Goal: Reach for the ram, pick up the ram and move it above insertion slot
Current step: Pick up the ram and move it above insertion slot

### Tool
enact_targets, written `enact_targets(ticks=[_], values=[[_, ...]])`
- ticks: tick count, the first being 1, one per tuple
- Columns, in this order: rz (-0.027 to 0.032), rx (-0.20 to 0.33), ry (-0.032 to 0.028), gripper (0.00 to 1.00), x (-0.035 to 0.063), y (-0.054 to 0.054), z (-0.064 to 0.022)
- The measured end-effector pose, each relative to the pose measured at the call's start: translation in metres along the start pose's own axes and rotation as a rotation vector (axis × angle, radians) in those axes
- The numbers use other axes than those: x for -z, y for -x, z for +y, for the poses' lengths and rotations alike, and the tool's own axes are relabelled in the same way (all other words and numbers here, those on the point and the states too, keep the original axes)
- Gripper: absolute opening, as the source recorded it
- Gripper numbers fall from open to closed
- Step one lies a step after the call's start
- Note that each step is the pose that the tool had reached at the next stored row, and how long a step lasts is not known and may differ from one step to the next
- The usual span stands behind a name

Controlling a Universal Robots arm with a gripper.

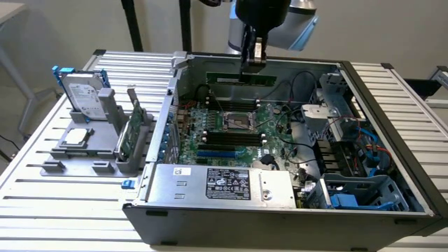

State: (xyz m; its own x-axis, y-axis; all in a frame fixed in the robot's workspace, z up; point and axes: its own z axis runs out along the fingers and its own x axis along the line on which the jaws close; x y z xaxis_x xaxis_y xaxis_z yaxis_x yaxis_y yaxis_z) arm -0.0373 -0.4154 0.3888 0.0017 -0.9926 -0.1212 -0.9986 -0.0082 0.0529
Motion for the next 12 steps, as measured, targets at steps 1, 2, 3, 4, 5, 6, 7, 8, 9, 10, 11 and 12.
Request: enact_targets(ticks=[1,2,3,4,5,6,7,8,9,10,11,12], values=[[-0.0001,0.0,-0.0001,0.14,-0.0002,-0.0009,-0.0011],[-0.0002,-0.001,-0.0002,0.14,-0.0004,-0.0021,-0.0019],[-0.0002,-0.002,-0.0003,0.14,-0.0005,-0.0035,-0.0023],[-0.0004,-0.003,-0.0005,0.14,-0.0005,-0.0044,-0.0025],[-0.0005,-0.003,-0.0006,0.14,-0.0005,-0.0046,-0.0025],[-0.0004,-0.004,-0.0006,0.14,-0.0005,-0.0046,-0.0025],[-0.0004,-0.004,-0.0006,0.14,-0.0005,-0.0046,-0.0025],[-0.0004,-0.004,-0.0006,0.14,-0.0005,-0.0046,-0.0026],[-0.0004,-0.003,-0.0005,0.14,-0.0005,-0.0046,-0.0026],[-0.0003,-0.003,-0.0005,0.14,-0.0005,-0.0046,-0.0026],[-0.0003,-0.003,-0.0005,0.14,-0.0005,-0.0046,-0.0026],[-0.0003,-0.003,-0.0005,0.14,-0.0005,-0.0046,-0.0026]])
